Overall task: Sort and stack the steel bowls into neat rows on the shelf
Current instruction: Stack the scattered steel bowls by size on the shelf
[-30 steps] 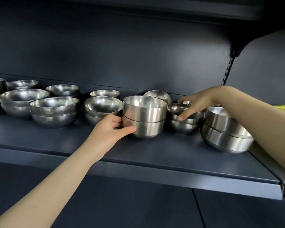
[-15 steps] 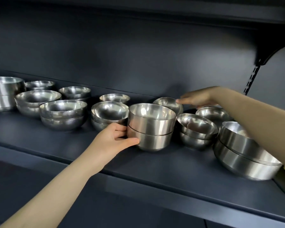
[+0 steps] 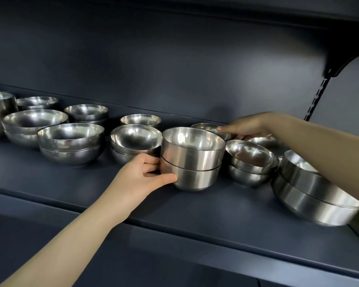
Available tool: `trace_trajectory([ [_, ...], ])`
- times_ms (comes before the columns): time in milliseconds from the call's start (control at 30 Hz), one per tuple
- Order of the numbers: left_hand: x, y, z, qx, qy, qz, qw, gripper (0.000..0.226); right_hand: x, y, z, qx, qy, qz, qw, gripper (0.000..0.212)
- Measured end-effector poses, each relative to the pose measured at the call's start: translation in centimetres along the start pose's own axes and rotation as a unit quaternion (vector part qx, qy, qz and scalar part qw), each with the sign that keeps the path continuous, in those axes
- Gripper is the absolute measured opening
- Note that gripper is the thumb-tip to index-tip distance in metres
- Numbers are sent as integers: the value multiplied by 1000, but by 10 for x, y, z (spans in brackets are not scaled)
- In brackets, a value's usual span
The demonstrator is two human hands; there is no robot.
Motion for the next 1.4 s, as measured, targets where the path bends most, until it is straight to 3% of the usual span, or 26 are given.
trace_trajectory([
  [200, -1, 0, 0, -3, 2, 2, 1000, 45, -2, 0, -4, 7, -1, -15, 1000, 66],
  [333, -1, 2, 1, -1, 5, 8, 1000, 46, -7, -9, 15, 16, 5, 27, 999, 99],
  [367, -1, 2, 1, -1, 5, 7, 1000, 46, -10, -16, 20, 3, 8, 25, 1000, 99],
  [467, -1, 1, 0, 0, 6, 4, 1000, 47, -35, -40, 29, -58, 29, 24, 998, 73],
  [600, 0, 1, -1, 2, 6, 1, 1000, 46, -78, -48, 24, -67, 84, 35, 994, 79],
  [700, 1, 1, -1, 2, 1, 1, 1000, 47, -97, -37, 23, -41, 119, 14, 992, 69],
  [767, 1, 2, -1, 1, 0, 3, 1000, 47, -100, -30, 28, -32, 120, 10, 992, 83],
  [833, 1, 2, -1, 0, 1, 3, 1000, 47, -105, -29, 20, -32, 98, -1, 995, 109],
  [933, 1, 2, -1, -1, 1, 2, 1000, 46, -103, -27, 22, -33, 82, -7, 996, 102],
  [1033, 2, 2, -2, 0, 3, 0, 1000, 46, -100, -28, 26, -30, 73, -3, 997, 144],
  [1100, 3, 2, -2, 0, 3, 1, 1000, 47, -102, -28, 24, -29, 75, 8, 997, 152],
  [1300, 1, 2, -2, 0, 4, 1, 1000, 47, -102, -27, 30, -10, 73, 2, 997, 127],
  [1400, 0, 2, -1, 0, 8, 7, 1000, 46, -98, -35, 45, -37, 80, -20, 996, 87],
])
Point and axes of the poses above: each hand's wrist, its own z-axis away from the middle knuckle, its own y-axis out of the palm, x = y × z, the point moved 6 cm from there along -z, towards the middle knuckle, and after that the axes turned 15 degrees about y, right-handed, at the moved point
